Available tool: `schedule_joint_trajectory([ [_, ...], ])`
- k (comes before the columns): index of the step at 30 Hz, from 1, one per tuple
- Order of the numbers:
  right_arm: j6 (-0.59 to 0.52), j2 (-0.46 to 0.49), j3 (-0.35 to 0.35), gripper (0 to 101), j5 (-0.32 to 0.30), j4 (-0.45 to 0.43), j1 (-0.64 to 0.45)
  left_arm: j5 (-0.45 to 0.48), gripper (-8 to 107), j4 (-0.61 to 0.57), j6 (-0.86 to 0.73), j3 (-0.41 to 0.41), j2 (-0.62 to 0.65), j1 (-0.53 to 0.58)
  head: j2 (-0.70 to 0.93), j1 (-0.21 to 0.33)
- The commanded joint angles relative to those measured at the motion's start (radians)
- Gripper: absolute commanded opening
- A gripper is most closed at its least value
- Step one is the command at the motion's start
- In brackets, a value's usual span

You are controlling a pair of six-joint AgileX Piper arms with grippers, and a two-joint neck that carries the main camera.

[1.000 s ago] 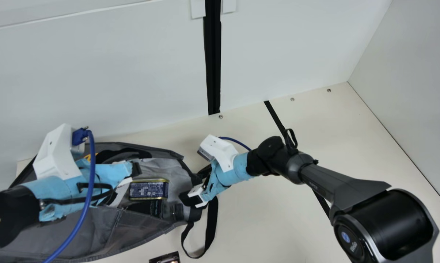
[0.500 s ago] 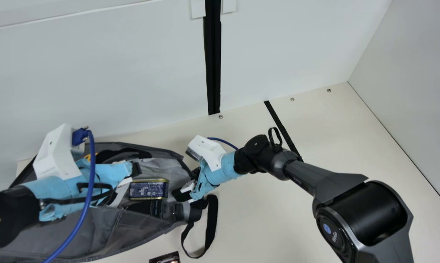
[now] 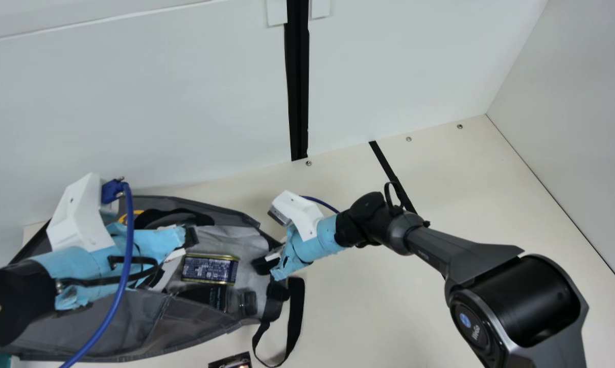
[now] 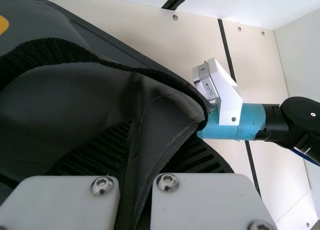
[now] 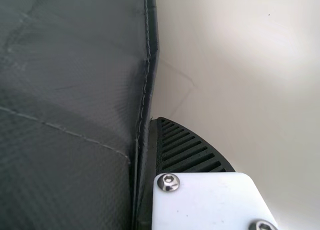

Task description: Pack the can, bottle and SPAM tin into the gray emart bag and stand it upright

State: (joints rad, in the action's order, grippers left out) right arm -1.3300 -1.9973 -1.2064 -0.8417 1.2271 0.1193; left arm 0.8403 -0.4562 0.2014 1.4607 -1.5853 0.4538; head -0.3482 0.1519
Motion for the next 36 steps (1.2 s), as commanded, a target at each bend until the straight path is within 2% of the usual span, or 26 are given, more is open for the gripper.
schedule_joint_trajectory([
  [1,-0.005,0.009,0.014,0,-0.005,0.018,-0.008,0.0,-8,0.0,0.0,0.0,0.0,0.0,-0.001,0.023],
  [13,-0.035,0.096,0.109,0,-0.078,0.121,-0.076,0.0,-8,0.0,0.0,0.0,0.0,0.0,-0.001,0.023],
  [14,-0.037,0.105,0.117,0,-0.084,0.128,-0.082,-0.001,-8,-0.001,-0.002,-0.027,0.026,-0.001,-0.001,0.023],
  [20,-0.044,0.166,0.161,0,-0.115,0.15,-0.113,-0.019,-8,-0.024,-0.026,-0.034,0.032,-0.005,-0.001,0.023],
  [36,-0.021,0.378,0.282,0,-0.217,0.2,-0.202,-0.008,-8,-0.087,-0.146,0.038,0.023,-0.027,-0.001,0.023],
])
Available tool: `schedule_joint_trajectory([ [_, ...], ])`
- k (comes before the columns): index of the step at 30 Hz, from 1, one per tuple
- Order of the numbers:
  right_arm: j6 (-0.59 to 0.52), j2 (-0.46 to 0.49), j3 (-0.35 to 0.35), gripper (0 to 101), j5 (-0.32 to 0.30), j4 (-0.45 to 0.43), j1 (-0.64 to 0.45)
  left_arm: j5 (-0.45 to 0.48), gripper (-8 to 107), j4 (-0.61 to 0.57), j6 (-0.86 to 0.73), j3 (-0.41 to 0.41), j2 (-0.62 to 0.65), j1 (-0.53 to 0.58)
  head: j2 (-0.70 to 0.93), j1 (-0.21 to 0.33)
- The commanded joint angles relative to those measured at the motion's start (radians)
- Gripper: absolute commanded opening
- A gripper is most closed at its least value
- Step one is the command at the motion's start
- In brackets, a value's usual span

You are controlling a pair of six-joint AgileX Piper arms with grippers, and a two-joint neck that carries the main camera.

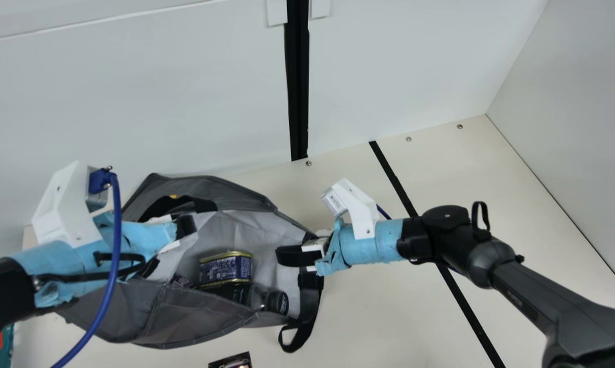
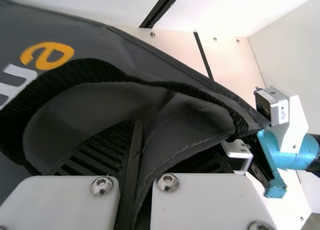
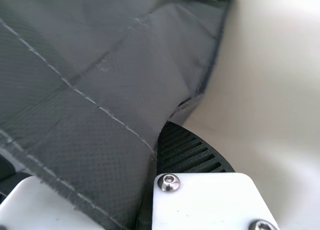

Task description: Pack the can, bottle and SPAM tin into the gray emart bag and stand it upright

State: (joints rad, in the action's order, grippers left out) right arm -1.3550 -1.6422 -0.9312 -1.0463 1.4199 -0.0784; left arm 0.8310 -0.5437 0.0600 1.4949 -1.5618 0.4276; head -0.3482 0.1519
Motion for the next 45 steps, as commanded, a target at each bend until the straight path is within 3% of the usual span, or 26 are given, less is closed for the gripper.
schedule_joint_trajectory([
  [1,0.008,0.037,0.013,0,-0.021,0.012,-0.008,0.003,-8,-0.002,-0.011,0.007,0.001,-0.001,-0.001,0.023],
  [19,0.1,0.297,0.127,0,-0.171,0.13,-0.07,0.051,-8,0.019,-0.072,0.083,0.064,-0.013,-0.001,0.023],
  [32,0.203,0.483,0.171,0,-0.174,0.206,-0.026,0.129,-8,0.096,-0.054,0.19,0.098,0.016,-0.001,0.023],
  [45,0.359,0.681,0.132,0,-0.174,0.259,-0.011,0.227,-8,0.185,-0.023,0.343,0.1,0.083,-0.001,0.023],
])
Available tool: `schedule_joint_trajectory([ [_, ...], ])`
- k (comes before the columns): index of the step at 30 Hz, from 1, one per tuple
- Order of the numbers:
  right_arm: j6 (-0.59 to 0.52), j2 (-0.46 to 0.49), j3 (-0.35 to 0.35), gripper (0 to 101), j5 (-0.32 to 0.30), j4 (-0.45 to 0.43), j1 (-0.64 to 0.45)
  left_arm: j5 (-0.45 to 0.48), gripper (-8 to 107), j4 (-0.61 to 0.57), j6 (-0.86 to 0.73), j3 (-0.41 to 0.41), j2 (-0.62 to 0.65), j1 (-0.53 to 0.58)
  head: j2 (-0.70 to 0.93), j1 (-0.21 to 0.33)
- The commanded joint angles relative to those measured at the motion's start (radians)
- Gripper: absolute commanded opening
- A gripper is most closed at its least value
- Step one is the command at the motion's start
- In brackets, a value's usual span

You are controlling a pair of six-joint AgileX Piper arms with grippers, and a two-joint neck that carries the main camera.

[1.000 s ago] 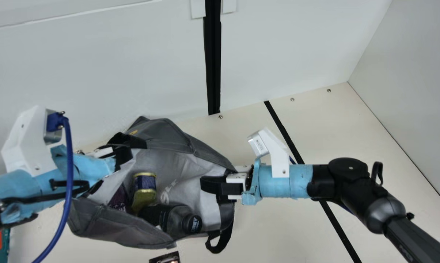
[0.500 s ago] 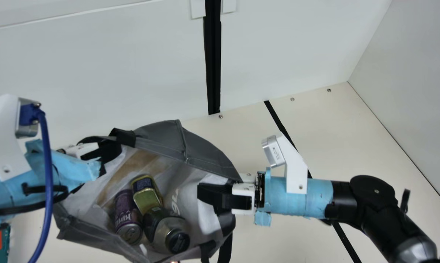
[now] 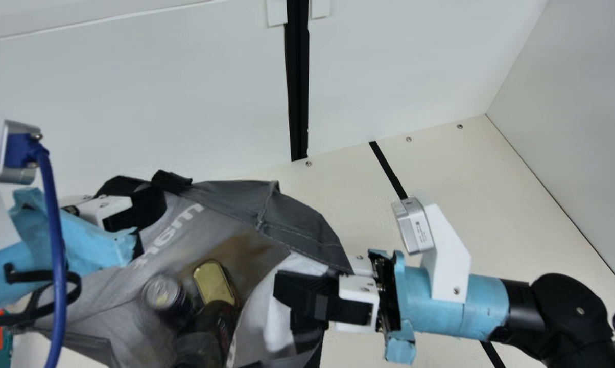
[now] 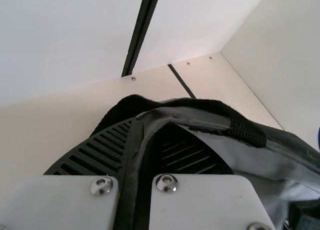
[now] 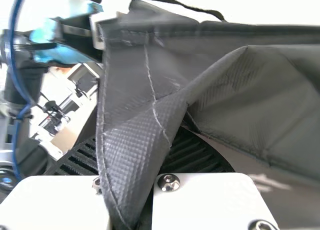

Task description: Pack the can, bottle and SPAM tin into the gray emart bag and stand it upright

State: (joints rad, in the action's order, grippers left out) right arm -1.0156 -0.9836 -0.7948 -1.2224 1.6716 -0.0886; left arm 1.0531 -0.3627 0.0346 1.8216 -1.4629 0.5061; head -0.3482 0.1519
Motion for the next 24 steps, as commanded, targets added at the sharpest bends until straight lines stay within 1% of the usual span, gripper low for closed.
schedule_joint_trajectory([
  [1,0.033,0.038,-0.009,0,0.002,0.009,-0.002,0.013,-8,0.009,0.004,0.029,0.0,0.01,-0.001,0.023],
  [10,0.146,0.152,-0.067,0,0.002,0.009,-0.027,0.093,-8,0.048,0.023,0.137,-0.003,0.064,-0.001,0.023],
  [17,0.211,0.213,-0.138,0,0.002,-0.027,-0.06,0.162,-8,0.052,0.038,0.215,-0.011,0.092,-0.001,0.023],
  [19,0.228,0.221,-0.162,0,0.002,-0.057,-0.077,0.167,-8,0.046,0.039,0.214,-0.01,0.101,-0.001,0.023],
  [24,0.253,0.221,-0.225,0,0.002,-0.143,-0.109,0.167,-8,0.018,0.032,0.177,-0.005,0.114,-0.001,0.023],
])
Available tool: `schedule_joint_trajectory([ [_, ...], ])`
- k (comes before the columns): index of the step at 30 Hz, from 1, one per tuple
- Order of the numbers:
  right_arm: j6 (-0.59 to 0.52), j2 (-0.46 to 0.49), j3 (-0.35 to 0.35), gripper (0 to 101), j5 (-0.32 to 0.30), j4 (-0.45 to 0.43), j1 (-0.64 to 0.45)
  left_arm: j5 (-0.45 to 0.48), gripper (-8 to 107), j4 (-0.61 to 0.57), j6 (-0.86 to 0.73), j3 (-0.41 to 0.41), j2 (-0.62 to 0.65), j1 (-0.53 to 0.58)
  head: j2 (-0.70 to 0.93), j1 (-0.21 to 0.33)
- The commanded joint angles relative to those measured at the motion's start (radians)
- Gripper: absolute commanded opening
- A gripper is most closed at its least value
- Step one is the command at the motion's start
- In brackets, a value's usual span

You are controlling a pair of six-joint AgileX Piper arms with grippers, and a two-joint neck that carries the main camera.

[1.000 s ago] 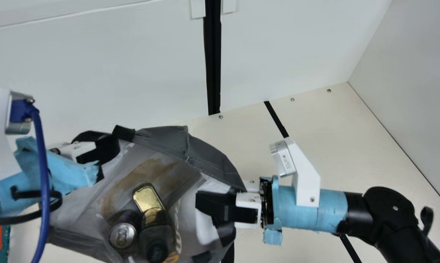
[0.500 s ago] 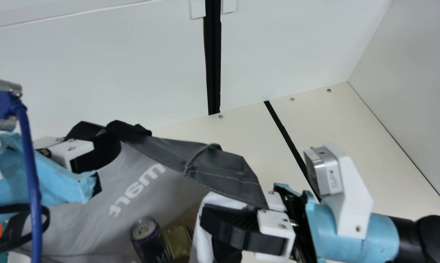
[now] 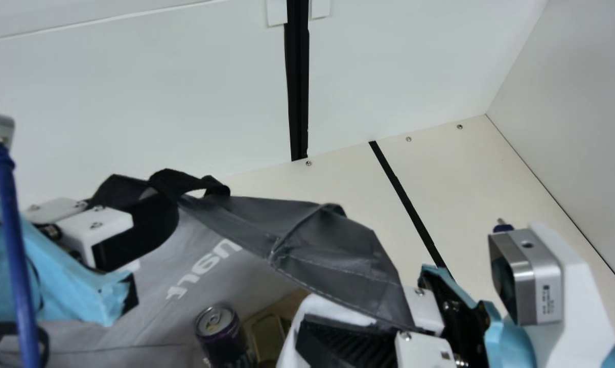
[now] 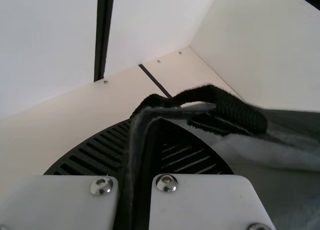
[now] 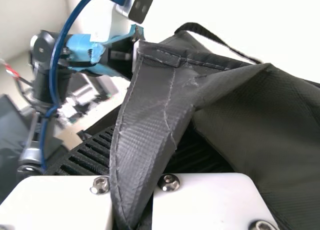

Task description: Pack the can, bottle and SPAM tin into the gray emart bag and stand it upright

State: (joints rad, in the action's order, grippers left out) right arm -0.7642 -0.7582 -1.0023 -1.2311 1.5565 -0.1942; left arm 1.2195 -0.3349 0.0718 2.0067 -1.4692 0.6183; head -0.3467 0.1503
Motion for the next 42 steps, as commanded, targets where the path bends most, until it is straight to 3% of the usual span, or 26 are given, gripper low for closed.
schedule_joint_trajectory([
  [1,0.003,-0.007,-0.027,0,0.011,-0.041,-0.008,0.0,-8,-0.017,-0.009,-0.014,0.001,0.002,-0.002,0.024],
  [8,-0.007,-0.055,-0.081,0,0.011,-0.122,-0.042,0.0,-8,-0.084,-0.044,-0.055,-0.016,-0.012,-0.002,0.024],
  [16,-0.061,-0.165,-0.106,0,0.011,-0.329,-0.082,0.0,-8,-0.181,-0.105,-0.103,-0.077,-0.04,-0.002,0.024],
  [22,-0.133,-0.258,-0.133,0,0.011,-0.426,-0.114,0.0,-8,-0.25,-0.172,-0.091,-0.153,-0.069,-0.002,0.024],
  [42,-0.386,-0.507,-0.255,0,0.182,-0.464,0.097,0.0,-8,-0.335,-0.363,0.123,-0.43,-0.148,-0.002,0.024],
])
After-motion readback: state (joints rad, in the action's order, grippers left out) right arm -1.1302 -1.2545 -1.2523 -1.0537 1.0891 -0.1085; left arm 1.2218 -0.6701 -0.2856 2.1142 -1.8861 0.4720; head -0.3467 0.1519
